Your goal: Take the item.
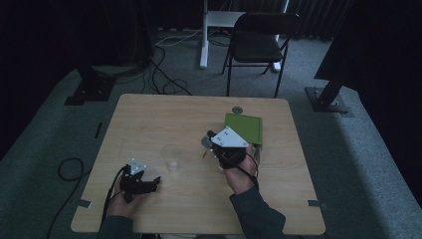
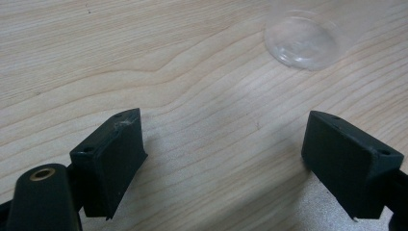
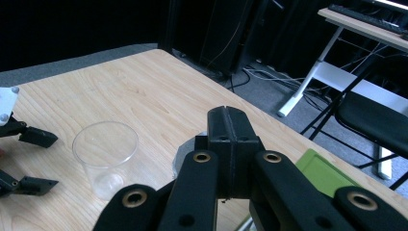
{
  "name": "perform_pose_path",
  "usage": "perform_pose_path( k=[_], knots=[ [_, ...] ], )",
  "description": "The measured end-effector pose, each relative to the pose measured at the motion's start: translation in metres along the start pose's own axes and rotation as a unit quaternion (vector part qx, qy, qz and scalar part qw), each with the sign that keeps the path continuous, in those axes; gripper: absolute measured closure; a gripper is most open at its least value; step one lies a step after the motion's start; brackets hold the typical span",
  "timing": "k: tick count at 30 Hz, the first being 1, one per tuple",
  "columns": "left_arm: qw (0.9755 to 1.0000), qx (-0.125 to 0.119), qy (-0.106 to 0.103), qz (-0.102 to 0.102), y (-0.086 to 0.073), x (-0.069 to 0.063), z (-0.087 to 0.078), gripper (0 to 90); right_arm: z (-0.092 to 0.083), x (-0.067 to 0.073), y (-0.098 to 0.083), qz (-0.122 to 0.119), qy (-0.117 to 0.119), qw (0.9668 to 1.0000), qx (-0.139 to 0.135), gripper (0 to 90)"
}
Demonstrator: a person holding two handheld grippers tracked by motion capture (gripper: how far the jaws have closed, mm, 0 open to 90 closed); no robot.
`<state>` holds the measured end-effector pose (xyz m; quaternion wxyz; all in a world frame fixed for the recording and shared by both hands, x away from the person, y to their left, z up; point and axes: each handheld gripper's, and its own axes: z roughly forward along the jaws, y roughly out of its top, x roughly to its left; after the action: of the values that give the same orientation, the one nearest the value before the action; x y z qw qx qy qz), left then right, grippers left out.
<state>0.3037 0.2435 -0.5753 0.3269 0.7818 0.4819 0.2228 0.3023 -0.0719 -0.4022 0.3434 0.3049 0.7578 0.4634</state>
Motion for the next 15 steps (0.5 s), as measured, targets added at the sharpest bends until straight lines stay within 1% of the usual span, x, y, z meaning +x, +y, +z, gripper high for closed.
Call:
perform_pose_path(
  k=[9,15],
  knots=[
    [1.0000,0.000,0.000,0.000,0.000,0.000,0.000,15.8,0.009,0.004,0.003,-0.003,0.006,1.0000,0.000,90.0],
    [1.0000,0.000,0.000,0.000,0.000,0.000,0.000,15.7,0.015,0.010,0.008,-0.006,0.012,0.9999,-0.003,90.0]
  ],
)
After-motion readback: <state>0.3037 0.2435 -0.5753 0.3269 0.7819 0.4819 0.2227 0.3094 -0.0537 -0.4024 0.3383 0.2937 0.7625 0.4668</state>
